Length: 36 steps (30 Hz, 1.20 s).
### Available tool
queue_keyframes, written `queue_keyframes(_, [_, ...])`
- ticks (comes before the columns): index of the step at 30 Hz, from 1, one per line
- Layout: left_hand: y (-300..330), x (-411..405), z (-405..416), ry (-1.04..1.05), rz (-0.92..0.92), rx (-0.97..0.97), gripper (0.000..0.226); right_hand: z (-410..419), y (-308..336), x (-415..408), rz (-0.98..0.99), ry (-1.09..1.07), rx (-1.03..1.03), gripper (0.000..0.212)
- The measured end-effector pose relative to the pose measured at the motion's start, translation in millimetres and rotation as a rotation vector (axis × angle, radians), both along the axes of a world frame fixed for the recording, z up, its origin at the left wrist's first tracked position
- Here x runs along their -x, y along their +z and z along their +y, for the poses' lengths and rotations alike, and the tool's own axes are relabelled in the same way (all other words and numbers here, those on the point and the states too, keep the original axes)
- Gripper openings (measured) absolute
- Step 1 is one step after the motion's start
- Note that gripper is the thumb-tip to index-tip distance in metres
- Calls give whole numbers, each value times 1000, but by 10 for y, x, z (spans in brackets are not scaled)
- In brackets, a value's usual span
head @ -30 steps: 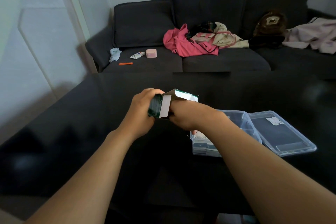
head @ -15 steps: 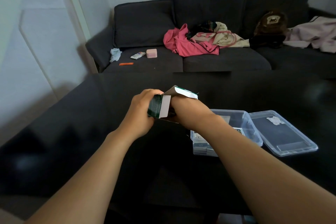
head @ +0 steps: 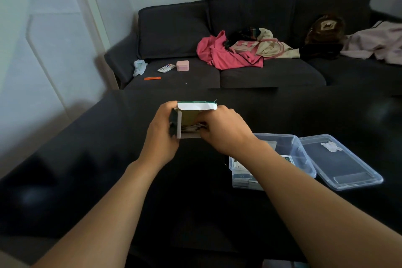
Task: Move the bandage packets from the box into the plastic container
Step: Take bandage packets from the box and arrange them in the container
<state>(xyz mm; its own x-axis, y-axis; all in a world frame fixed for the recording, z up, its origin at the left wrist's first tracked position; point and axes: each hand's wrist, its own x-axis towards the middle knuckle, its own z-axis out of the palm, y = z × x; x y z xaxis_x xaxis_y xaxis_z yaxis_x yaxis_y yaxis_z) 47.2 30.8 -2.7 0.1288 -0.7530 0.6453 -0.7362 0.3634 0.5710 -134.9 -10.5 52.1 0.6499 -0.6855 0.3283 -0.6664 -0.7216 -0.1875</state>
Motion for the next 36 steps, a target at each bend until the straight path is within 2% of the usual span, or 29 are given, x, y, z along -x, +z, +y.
queue_keyframes(3, [-27, -19, -3, -12, -2, -25, 66, 38, 27, -28, 91, -17, -104, 42])
queue_keyframes(7, [-76, -68, -12, -28, -17, -40, 68, 58, 107, -103, 210, -41, -382, 75])
queue_keyframes(8, [-88, -78, -16, -28, -18, -39, 67, 56, 119, -101, 196, -44, -428, 76])
queue_keyframes(11, [-126, -100, -12, -21, 6, -33, 63, 47, 138, -26, 62, -3, -525, 63])
queue_keyframes(14, [-154, -143, -4, 6, 67, -48, 61, 37, 185, 91, -204, 64, -613, 23])
queue_keyframes(16, [-158, -149, 10, 3, 111, -82, 60, 24, 228, 168, -346, 88, -658, 12])
queue_keyframes(20, [-161, -138, 70, 20, 203, -237, 60, -40, 267, 290, -444, 127, -694, 10])
queue_keyframes(25, [-245, -196, 78, 58, 242, -491, 77, -150, 265, 466, -484, 116, -760, 10])
queue_keyframes(29, [-271, -223, 16, 112, 403, -694, 90, -198, 194, 519, -532, 84, -848, 11])
queue_keyframes(32, [-279, -217, -16, 126, 481, -757, 96, -250, 138, 550, -533, 31, -890, 11])
queue_keyframes(34, [-200, -180, 7, 255, 488, -617, 90, -290, 117, 579, -523, -4, -903, 12])
queue_keyframes(36, [-20, -126, 82, 462, 497, -208, 65, -318, 124, 617, -513, -13, -918, 12])
